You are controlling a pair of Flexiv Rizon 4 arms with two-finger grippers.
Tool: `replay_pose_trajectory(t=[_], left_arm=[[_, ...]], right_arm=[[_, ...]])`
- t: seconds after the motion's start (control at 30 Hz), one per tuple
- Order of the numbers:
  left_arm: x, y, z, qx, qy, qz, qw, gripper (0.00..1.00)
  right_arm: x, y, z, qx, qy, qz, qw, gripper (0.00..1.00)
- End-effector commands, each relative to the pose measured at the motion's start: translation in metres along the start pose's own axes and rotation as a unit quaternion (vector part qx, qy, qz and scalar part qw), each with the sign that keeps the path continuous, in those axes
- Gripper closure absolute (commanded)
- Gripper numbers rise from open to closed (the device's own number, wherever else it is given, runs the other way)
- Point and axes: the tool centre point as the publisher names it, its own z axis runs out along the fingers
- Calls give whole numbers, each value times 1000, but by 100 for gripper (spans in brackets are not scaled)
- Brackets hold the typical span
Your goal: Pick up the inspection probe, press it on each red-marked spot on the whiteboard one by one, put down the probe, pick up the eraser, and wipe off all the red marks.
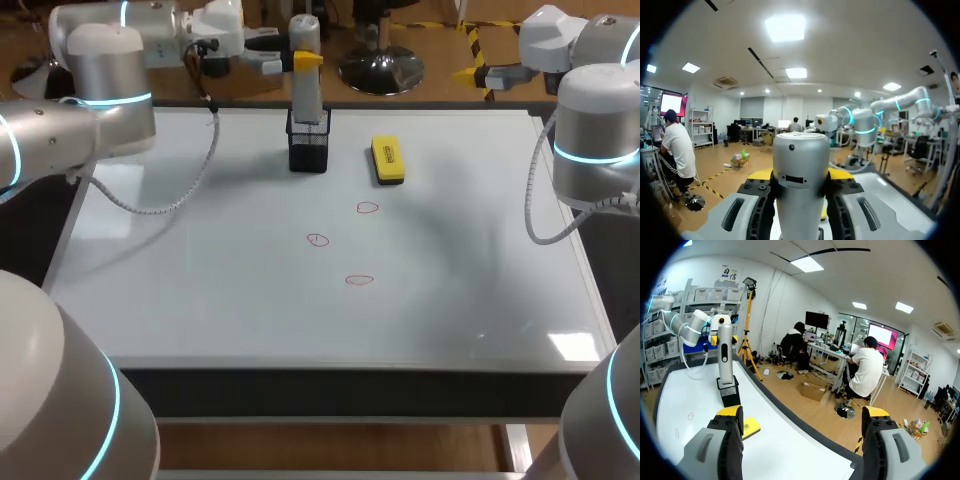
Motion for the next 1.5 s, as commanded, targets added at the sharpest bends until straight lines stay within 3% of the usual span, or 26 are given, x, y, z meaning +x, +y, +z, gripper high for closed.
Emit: replay_pose_trajectory(t=[0.03,0.27,0.5,1.03,1.37,1.5], left_arm=[[9,-19,-14,-12,-22,2,1000,100],[11,-32,-41,-8,-33,10,999,100],[10,-29,-78,6,-36,27,999,100],[5,4,-149,-15,-29,32,999,100],[-6,28,-172,-15,-14,15,1000,100],[-9,30,-176,-17,-9,14,1000,100]], right_arm=[[-1,0,0,0,1,0,1000,0],[-1,0,0,0,1,0,1000,0],[-1,0,0,0,1,0,1000,0],[-1,0,0,0,1,0,1000,0],[-1,0,0,0,1,0,1000,0],[-1,0,0,0,1,0,1000,0]])
